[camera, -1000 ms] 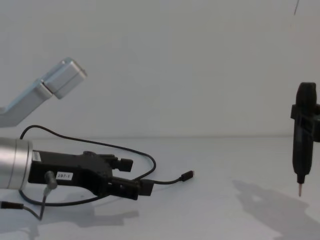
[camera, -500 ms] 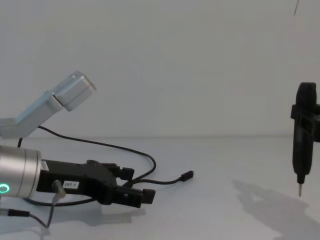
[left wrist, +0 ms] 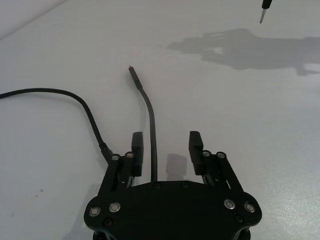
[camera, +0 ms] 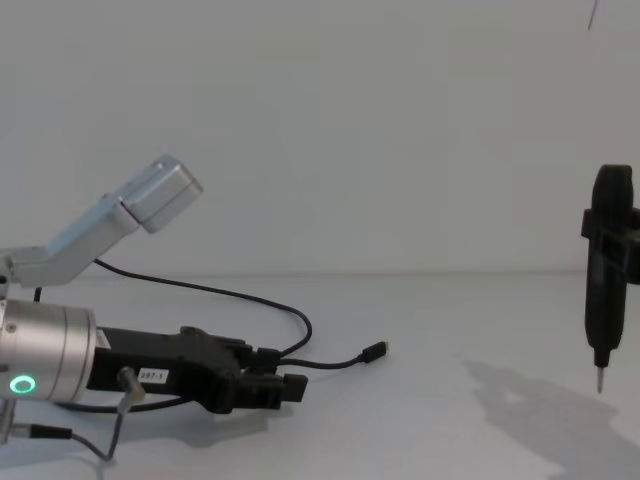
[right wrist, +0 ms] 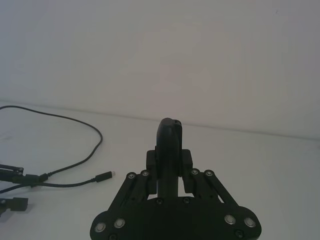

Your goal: Pick up the data cable with the one hand.

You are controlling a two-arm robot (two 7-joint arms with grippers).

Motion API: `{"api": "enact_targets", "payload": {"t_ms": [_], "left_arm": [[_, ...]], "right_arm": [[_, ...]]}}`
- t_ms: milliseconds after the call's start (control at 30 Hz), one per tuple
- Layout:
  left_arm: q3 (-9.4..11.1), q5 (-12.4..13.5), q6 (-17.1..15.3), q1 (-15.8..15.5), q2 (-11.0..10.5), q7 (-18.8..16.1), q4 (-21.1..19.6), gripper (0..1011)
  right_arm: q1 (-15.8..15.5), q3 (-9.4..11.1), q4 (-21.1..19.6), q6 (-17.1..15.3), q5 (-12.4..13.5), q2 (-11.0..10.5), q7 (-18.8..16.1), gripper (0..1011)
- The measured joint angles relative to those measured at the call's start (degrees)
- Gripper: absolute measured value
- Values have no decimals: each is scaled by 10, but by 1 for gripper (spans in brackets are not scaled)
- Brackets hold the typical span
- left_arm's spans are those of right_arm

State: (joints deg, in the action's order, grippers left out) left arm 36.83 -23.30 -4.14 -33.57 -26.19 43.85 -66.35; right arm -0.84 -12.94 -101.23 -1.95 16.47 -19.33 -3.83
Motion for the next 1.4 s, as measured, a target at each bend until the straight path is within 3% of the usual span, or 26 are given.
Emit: {"api": "enact_targets", "payload": {"t_ms": [300, 600, 967, 1200, 1400], "left_arm": [[-1, 3, 2, -1, 5, -4, 6, 289], [-4, 5, 5, 1, 5, -7, 4, 54], [-19, -13, 16, 14, -5, -4, -21, 48], [-39, -48, 24, 32, -17, 12, -49, 47], [-61, -95, 26, 56, -36, 38, -84, 47]], "right_arm": [[0, 0, 0, 0, 0, 0, 0, 279], [0, 0, 0, 0, 0, 0, 0, 279], [0, 0, 0, 0, 0, 0, 0, 279], [0, 0, 0, 0, 0, 0, 0, 279], [0, 0, 0, 0, 0, 0, 0, 279]]}}
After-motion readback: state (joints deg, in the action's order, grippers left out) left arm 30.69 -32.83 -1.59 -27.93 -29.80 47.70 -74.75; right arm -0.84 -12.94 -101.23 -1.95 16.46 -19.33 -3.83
